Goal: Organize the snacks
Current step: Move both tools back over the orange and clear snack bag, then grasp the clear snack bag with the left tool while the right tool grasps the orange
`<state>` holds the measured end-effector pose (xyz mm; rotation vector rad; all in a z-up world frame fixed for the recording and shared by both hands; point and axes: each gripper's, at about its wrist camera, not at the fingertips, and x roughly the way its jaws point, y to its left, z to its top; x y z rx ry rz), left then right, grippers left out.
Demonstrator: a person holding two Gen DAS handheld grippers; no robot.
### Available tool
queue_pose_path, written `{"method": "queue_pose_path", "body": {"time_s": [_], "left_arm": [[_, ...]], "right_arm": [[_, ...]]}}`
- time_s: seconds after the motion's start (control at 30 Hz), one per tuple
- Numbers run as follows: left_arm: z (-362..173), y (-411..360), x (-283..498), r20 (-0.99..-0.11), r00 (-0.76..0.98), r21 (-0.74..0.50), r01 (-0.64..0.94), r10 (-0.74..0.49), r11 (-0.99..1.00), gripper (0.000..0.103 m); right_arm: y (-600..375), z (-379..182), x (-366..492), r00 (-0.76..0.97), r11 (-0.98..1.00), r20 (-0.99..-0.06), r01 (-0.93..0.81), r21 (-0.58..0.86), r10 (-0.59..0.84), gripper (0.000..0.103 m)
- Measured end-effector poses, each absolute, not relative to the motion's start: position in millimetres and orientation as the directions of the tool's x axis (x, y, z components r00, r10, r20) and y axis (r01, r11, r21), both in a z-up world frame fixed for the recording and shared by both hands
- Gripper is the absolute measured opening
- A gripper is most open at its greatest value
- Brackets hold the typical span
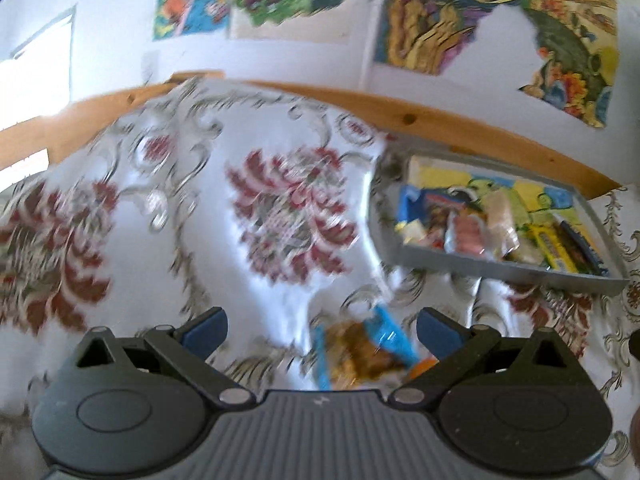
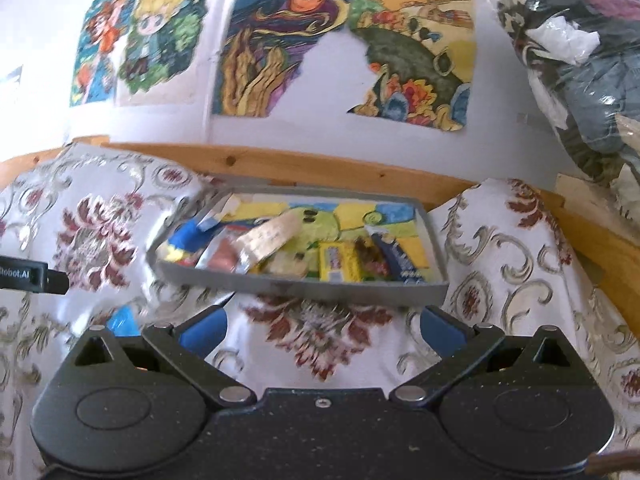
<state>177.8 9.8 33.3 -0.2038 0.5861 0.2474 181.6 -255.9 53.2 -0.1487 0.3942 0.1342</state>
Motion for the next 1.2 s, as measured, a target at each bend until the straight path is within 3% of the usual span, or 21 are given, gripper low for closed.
{"method": "queue_pose_path", "body": {"time_s": [0.43, 0.93, 1.2], "left_arm": [[-12.2, 29.5, 126.7, -0.605, 0.771, -0.075, -0.305, 0.2, 0.949, 0.103], [-19.0, 9.2, 109.0, -0.536, 0.837, 0.001, -0.125, 0.106, 0.992, 0.103], [-24.2, 7.7, 115.6, -0.542, 0.838, -0.003, -0.081, 0.066, 0.997, 0.103]], "right_arm": [[-237.3, 6.7, 138.4, 0.866, 0.974, -0.484, -0.202, -0.104, 0.128, 0.102], [-221.9, -21.8, 111.2, 0.804, 0.961, -0.58, -0.246, -0.124, 0.131, 0.102], [-215.9, -25.2, 115.2, 0.794, 0.957, -0.592, -0.259, -0.13, 0.135, 0.102]]}}
